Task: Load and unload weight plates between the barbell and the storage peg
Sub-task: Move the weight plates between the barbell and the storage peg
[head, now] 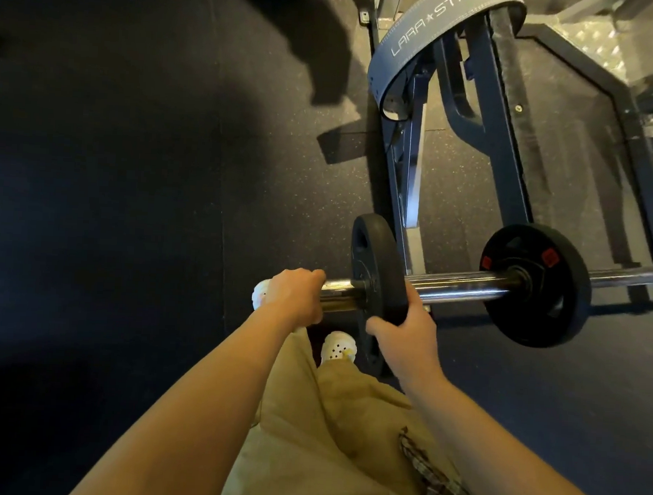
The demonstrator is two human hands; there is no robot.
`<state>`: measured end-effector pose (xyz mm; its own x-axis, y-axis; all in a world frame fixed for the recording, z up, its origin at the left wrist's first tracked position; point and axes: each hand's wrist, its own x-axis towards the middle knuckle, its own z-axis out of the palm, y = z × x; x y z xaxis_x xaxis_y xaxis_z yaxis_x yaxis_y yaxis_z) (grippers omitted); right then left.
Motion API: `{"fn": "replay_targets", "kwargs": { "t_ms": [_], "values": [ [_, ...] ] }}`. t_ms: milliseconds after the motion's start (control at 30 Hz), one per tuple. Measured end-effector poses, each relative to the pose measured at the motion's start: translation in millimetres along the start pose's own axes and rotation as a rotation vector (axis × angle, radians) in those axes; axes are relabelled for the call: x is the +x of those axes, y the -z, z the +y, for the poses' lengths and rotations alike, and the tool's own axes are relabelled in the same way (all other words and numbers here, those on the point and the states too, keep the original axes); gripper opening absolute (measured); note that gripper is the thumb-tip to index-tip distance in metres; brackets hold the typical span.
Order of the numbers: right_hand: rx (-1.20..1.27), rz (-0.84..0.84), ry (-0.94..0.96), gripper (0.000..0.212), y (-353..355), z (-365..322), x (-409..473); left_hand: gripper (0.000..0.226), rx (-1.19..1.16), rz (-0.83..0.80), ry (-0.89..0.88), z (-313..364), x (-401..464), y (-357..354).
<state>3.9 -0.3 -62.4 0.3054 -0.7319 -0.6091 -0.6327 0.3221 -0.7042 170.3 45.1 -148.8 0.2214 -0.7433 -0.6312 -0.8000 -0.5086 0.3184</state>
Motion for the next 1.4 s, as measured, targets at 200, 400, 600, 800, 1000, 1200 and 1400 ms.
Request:
{"fn": "replay_targets", "kwargs": {
  "t_ms": [200,400,600,800,1000,1200,1400],
  "values": [
    [-0.208,-0.096,-0.076,0.039,7,-49,40,0.049,-0.037,-0.009,0.016,-1,-1,2],
    [-0.235,-0.123,-0.232,0.033,-3,-81,82,0.045,-0.013,0.023,0.001,1,1,-3],
    [-0.304,-0.048,-0.200,0.047,-15,-75,66,0.044,0.000,0.071,-0.026,-1,0,-4],
    [0.040,-0.016,-0.073,0.070,-21,-22,-1,0.048,0.046,0.063,-0.017,1,-3,-1],
    [0.007,-0.082,0.016,0.081,-31,13,-31,0.045,0.025,0.036,0.003,1,0,0],
    [-0.204,-0.096,0.087,0.066,-27,-12,-10,0.051,-0.047,0.075,0.000,-1,-2,-6],
    [-0.352,-0.165,-0.006,0.027,-32,-72,45,0.042,-0.059,0.074,0.032,-1,-2,-7]
  ]
}}
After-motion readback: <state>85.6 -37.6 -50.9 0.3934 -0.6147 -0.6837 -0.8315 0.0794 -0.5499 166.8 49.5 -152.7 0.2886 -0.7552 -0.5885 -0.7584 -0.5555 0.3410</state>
